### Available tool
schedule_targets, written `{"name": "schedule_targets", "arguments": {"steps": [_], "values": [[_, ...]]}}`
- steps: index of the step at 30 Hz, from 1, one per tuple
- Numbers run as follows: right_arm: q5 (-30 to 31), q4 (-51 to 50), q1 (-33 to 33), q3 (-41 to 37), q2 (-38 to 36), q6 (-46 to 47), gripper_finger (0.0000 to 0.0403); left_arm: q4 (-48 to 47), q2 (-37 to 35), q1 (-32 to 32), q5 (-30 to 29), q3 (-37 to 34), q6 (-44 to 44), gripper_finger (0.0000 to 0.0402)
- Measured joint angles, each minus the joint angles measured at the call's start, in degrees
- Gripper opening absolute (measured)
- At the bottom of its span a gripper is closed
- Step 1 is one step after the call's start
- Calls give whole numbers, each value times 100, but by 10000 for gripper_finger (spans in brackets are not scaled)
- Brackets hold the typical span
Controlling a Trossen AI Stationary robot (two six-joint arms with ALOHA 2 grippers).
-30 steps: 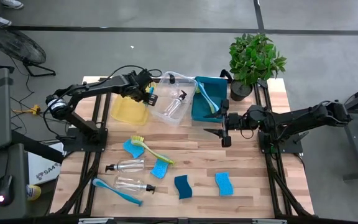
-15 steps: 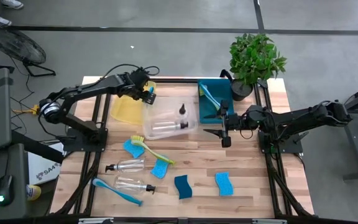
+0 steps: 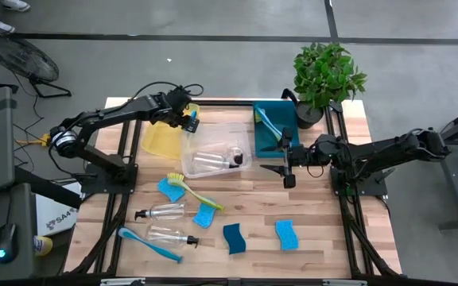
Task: Pick & Place Kitchen Sink Supplies
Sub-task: Adjust the transparent bin
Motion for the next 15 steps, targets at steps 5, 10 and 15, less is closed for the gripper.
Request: {"name": "schedule_targets", "arguments": {"steps": [5,10,15], "values": [[0,0,0,0,0,4,223,7,0,0,0,0,-4,195],[0,0,0,0,0,5,223,13,29,0,-105,1,-100,195],[-2,0,0,0,0,15,223,29,148,2,-326,2,-152,195]]}}
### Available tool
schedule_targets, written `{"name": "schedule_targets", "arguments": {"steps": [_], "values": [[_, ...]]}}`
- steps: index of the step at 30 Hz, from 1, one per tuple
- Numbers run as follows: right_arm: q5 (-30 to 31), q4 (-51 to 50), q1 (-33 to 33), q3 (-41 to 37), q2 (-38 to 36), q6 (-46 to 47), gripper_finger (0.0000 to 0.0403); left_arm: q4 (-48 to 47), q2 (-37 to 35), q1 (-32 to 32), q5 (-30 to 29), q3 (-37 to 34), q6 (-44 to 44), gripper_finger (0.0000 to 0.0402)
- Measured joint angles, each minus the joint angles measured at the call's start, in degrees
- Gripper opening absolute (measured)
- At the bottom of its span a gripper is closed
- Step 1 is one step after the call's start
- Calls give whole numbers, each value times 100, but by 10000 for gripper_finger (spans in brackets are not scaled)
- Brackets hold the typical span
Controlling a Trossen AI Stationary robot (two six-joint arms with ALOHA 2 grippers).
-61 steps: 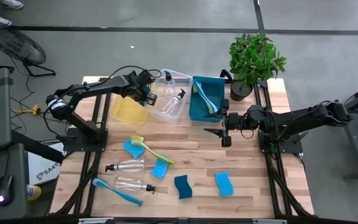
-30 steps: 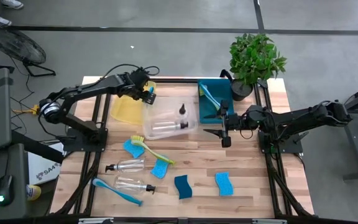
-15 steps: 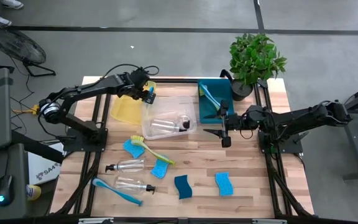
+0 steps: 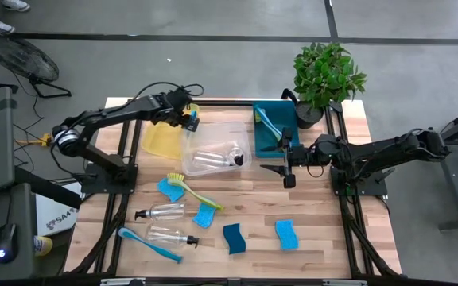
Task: Pick & Place Kitchen Sink Supplies
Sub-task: Adjust the transparent bin
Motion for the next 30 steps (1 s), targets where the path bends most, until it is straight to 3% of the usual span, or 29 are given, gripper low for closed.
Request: {"name": "schedule_targets", "arguments": {"steps": [19,30], "values": [[0,-121,-1,0,0,120,223,100,47,-4,-854,0,45,195],[0,-133,-1,0,3,122,223,122,47,-4,-898,0,157,195]]}}
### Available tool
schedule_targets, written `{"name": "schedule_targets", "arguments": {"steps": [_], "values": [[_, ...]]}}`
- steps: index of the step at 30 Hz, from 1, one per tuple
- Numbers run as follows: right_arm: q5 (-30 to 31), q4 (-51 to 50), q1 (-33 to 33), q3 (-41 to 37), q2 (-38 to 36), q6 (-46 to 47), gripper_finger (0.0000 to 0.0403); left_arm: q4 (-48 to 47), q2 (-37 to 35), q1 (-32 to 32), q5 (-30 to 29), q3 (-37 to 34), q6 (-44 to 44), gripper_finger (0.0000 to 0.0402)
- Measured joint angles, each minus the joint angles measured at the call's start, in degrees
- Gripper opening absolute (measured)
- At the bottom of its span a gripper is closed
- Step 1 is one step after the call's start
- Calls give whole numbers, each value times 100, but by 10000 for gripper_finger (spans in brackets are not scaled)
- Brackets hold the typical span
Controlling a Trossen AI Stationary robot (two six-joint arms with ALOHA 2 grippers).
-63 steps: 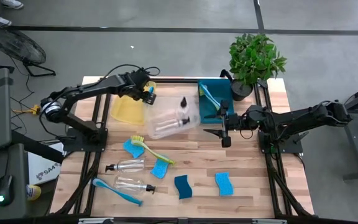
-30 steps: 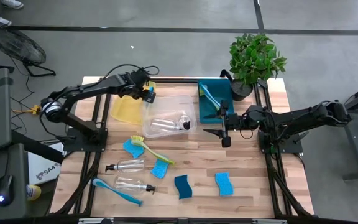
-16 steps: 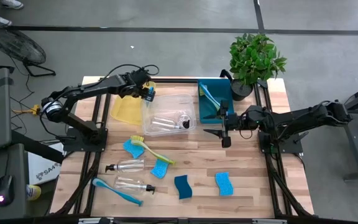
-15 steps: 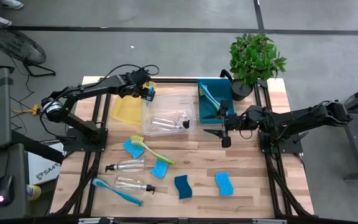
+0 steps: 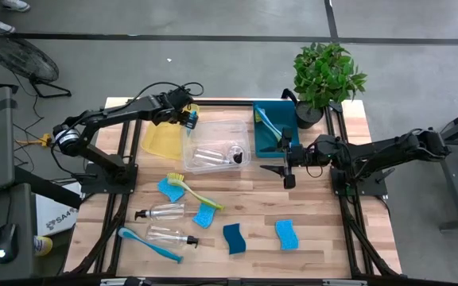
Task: Pick & Place Kitchen Sink Supplies
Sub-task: Adjust the transparent bin
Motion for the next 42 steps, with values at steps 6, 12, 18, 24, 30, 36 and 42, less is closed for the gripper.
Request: {"name": "schedule_targets", "arguments": {"steps": [6,12,18,24,30,36,42], "values": [[0,-18,0,0,2,0,223,28,0,0,-17,0,37,195],[0,-87,1,0,2,0,223,44,-2,2,55,2,98,195],[0,-87,0,0,2,0,223,48,-4,2,99,2,98,195],[-2,-87,0,0,2,0,223,45,-4,0,-88,2,165,195],[0,-128,-1,0,2,0,223,42,-4,2,-205,2,318,195],[0,-291,1,2,2,4,223,129,-4,2,-405,2,359,199],[-2,-387,1,2,4,4,223,472,-63,2,-206,9,455,201]]}}
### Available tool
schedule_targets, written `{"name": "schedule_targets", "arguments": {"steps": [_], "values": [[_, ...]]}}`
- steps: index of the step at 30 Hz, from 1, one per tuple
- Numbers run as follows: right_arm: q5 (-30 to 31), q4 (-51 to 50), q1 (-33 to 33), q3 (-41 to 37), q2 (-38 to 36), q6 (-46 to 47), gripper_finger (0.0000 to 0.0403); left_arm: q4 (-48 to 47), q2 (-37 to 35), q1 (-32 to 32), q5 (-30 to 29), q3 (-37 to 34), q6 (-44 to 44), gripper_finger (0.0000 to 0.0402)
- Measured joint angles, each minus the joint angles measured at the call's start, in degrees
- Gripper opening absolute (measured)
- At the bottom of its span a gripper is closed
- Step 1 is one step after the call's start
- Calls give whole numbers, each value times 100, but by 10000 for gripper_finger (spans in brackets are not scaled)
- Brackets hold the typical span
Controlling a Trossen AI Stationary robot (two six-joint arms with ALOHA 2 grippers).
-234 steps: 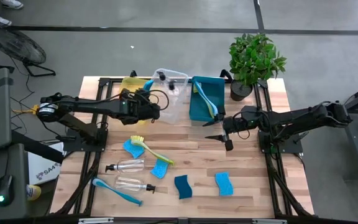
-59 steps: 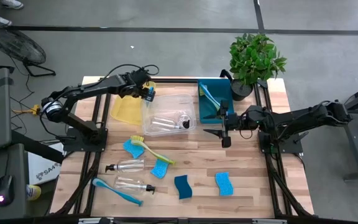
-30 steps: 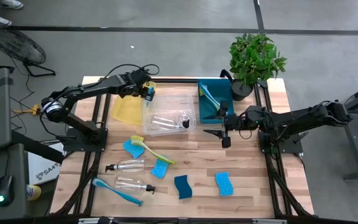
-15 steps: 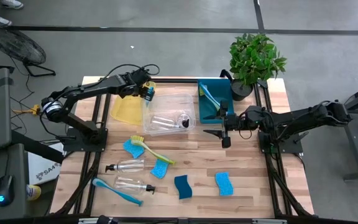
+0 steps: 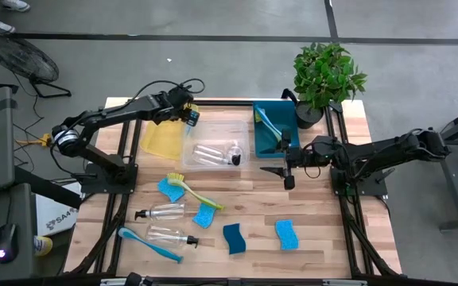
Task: Pick & Place Kitchen Sink Supplies
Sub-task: Adjust the transparent bin
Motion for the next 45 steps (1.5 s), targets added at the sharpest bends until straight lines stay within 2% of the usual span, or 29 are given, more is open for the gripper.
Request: {"name": "schedule_targets", "arguments": {"steps": [11,19,22,26,32,38,45], "values": [[2,37,-25,0,217,-26,223,-22,2,-2,-52,0,67,205],[3,1266,-206,0,1209,-310,223,78,4,0,-45,0,195,264],[-10,1565,-384,0,1453,-487,223,82,4,0,-21,0,176,275],[-44,1816,-784,0,1780,-330,223,103,4,0,-16,0,153,273],[-694,2434,-1277,0,2373,143,223,118,4,0,-17,-2,135,269],[-724,2674,-1439,0,2871,237,222,118,7,0,-16,-2,116,269],[-611,2952,-1447,0,3018,123,177,115,7,0,-16,-2,109,269]]}}
